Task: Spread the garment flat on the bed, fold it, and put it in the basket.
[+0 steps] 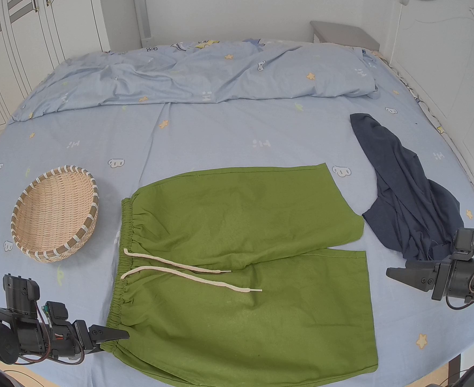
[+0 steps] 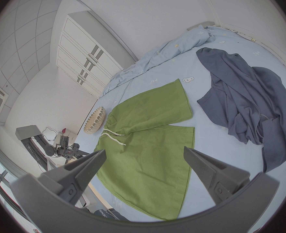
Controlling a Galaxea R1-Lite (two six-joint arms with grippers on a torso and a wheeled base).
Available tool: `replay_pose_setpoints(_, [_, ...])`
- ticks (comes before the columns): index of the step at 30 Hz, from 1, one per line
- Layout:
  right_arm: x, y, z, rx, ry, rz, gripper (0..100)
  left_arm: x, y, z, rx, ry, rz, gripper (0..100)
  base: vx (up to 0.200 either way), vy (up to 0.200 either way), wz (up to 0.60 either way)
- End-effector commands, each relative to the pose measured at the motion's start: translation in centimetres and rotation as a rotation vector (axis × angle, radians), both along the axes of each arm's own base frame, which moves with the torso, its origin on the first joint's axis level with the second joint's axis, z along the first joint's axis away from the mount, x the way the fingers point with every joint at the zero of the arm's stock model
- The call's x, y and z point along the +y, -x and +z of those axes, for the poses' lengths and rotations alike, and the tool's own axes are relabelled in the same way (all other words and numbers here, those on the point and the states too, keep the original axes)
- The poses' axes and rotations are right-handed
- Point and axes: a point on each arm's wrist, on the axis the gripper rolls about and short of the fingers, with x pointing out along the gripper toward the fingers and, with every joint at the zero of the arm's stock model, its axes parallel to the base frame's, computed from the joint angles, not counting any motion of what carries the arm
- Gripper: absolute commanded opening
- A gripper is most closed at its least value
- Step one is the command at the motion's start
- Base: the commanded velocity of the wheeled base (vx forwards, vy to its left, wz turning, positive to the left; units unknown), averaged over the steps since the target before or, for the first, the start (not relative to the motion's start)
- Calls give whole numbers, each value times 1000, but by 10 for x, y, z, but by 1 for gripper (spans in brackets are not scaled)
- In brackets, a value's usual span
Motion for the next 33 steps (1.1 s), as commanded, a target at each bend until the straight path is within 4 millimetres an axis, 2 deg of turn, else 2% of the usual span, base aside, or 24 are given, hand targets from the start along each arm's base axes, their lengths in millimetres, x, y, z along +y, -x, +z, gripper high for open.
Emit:
replay_pose_setpoints(1, [0, 0, 0, -1, 0, 0, 100, 0, 0, -8, 32, -3, -8, 100, 0, 0, 0])
replay_pose_setpoints(3, [0, 0, 0, 2, 1, 0, 100, 0, -1, -8, 20, -9, -20, 100, 0, 0, 0])
replay_pose_setpoints(4, [0, 0, 0, 2, 1, 0, 100, 0, -1, -9, 22, -9, -20, 0, 0, 0, 0])
replay_pose_setpoints(14, [-1, 1, -3, 16, 4, -3, 100, -1, -2, -10, 31, -18, -26, 0, 0, 0, 0])
replay_pose_setpoints(19, [-2, 7, -14, 60, 12, -2, 100, -1, -1, -10, 39, -18, -19, 0, 0, 0, 0])
replay_pose_setpoints(27, [-7, 36, -71, 341, 82, 19, 100, -1, 2, -7, 33, -21, -15, 0, 0, 0, 0])
replay_pose_setpoints(30, [-5, 46, -85, 418, 138, 79, 100, 1, 3, -6, 24, -22, -1, 0, 0, 0, 0])
replay_pose_setpoints(33, [-6, 48, -95, 474, 163, 109, 100, 2, 3, -6, 25, -21, 3, 0, 0, 0, 0])
